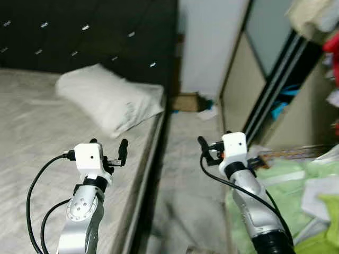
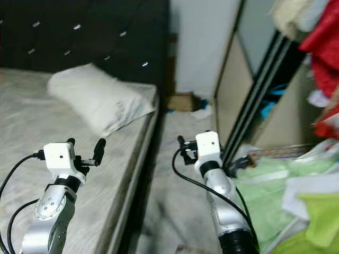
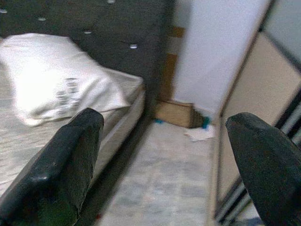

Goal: Clean up the room

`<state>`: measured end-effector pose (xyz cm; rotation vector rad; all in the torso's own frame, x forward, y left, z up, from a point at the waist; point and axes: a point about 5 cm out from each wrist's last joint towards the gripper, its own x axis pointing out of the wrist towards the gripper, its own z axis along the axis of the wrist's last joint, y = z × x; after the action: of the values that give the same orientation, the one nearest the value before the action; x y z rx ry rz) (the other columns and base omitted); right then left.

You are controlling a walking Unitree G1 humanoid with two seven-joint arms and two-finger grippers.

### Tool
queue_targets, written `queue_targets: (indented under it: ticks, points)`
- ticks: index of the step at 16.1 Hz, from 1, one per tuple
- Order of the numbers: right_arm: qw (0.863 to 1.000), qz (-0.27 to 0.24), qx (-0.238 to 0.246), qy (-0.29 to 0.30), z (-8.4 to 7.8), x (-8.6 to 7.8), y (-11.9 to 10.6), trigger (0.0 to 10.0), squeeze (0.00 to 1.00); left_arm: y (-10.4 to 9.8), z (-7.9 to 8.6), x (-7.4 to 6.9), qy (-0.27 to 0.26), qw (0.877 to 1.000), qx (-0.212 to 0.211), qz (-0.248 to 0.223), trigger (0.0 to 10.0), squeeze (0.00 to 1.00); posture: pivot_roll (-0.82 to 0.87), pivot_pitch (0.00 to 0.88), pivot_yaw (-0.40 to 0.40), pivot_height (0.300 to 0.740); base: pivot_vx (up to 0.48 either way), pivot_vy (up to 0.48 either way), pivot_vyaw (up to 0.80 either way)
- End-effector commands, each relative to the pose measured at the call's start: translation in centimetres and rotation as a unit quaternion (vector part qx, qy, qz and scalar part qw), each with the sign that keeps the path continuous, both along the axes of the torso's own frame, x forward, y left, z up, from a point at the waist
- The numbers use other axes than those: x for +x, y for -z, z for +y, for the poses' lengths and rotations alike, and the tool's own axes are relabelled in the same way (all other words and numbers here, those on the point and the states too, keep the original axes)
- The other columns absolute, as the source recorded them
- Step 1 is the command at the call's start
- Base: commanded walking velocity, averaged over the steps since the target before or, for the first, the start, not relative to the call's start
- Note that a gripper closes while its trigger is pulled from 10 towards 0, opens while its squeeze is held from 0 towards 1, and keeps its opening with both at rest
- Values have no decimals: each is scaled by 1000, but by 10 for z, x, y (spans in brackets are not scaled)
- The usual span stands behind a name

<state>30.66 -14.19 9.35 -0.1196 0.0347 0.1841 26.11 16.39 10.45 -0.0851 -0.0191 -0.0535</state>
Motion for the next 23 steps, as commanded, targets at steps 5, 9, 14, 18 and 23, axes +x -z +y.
queue_targets:
  ticks: [5, 9, 14, 18, 23]
  points:
    - [1000, 2, -6, 15, -8, 1, 2, 10000, 0, 0, -8, 2, 2, 1000, -3, 5, 10000, 0, -76, 0, -20, 740, 71, 0, 0]
    - [1000, 0, -7, 14, -7, 2, 2, 10000, 0, -2, -9, 3, 11, 1000, 1, -1, 10000, 0, -73, 0, -22, 740, 0, 0, 0]
    - [1000, -3, -9, 11, -6, 3, 1, 10000, 0, -2, -9, 3, 15, 1000, 2, -5, 10000, 0, -71, 0, -24, 740, 196, 0, 0]
    - [1000, -8, -11, 8, -4, 4, -1, 10000, 0, -3, -9, 3, 15, 1000, 1, -5, 10000, 0, -71, 0, -26, 740, 351, 0, 0]
    - [1000, -10, -13, 9, -3, 3, -1, 10000, 0, -1, -10, 1, 16, 1000, -1, -1, 10000, 0, -69, 0, -26, 740, 351, 0, 0]
